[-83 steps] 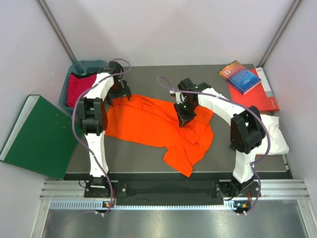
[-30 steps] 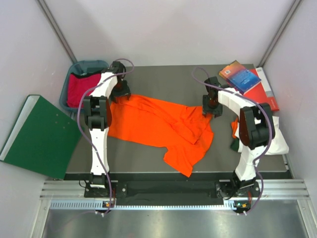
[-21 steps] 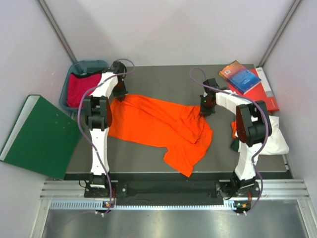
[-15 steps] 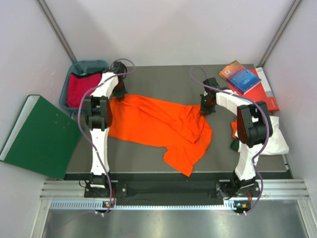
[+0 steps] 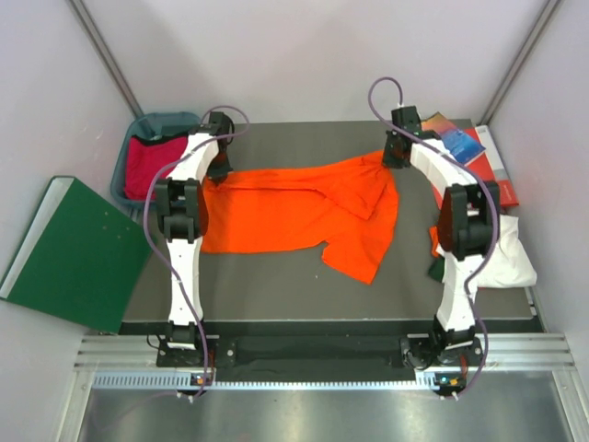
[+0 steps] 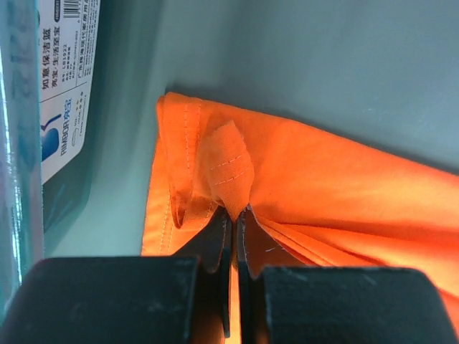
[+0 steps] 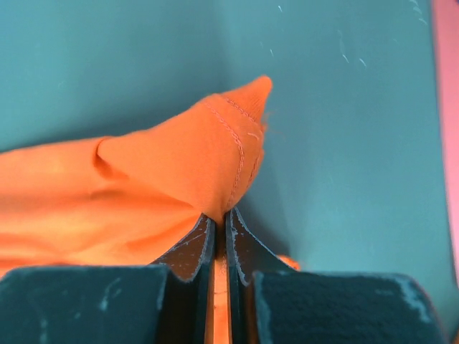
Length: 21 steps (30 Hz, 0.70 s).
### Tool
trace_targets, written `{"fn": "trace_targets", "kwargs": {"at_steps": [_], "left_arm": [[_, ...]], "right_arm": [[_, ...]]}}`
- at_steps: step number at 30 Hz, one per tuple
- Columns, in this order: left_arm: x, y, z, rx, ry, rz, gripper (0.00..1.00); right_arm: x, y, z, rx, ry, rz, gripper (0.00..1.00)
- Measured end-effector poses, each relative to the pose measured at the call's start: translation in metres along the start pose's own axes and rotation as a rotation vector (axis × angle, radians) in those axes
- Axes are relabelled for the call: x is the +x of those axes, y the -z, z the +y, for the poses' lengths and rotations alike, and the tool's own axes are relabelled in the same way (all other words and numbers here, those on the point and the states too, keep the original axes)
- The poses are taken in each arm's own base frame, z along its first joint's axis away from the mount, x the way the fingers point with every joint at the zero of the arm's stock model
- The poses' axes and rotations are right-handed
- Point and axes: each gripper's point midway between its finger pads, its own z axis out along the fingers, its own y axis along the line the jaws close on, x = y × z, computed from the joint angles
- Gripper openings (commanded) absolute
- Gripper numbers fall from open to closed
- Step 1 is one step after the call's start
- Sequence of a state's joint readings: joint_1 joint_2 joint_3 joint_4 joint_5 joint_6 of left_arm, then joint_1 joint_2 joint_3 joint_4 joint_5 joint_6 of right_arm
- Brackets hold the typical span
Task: Fold and stack the t-shirts
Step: Fold the flattened tshirt in 1/3 of the way
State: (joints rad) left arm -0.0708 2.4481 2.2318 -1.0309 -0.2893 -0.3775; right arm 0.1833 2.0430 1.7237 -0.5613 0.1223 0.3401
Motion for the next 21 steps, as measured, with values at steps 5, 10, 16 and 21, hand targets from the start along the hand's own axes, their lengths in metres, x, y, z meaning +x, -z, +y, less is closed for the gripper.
{"fn": "trace_targets", "kwargs": {"at_steps": [5,10,16,21], "left_arm": [[0.0,0.0,0.001,0.0,-0.013,-0.001,0.0],[0.0,0.0,-0.001,0.012,-0.015,0.002,0.06],[0.005,-0.004,0.0,0.003,-0.027,0.012,0.18],[0.016,-0.001,0.008,-0.032,-0.037,0.022,0.24]], "right_arm": [[0.006,-0.054,0.004,0.012,0.008,0.055,0.57],[0.032,-0.067,-0.004,0.038,0.037,0.142,0.89],[0.026,-0.027,-0.008,0.028,0.033,0.124,0.89],[0.021,0.02,-0.003,-0.031,0.021,0.089,0.89]]}}
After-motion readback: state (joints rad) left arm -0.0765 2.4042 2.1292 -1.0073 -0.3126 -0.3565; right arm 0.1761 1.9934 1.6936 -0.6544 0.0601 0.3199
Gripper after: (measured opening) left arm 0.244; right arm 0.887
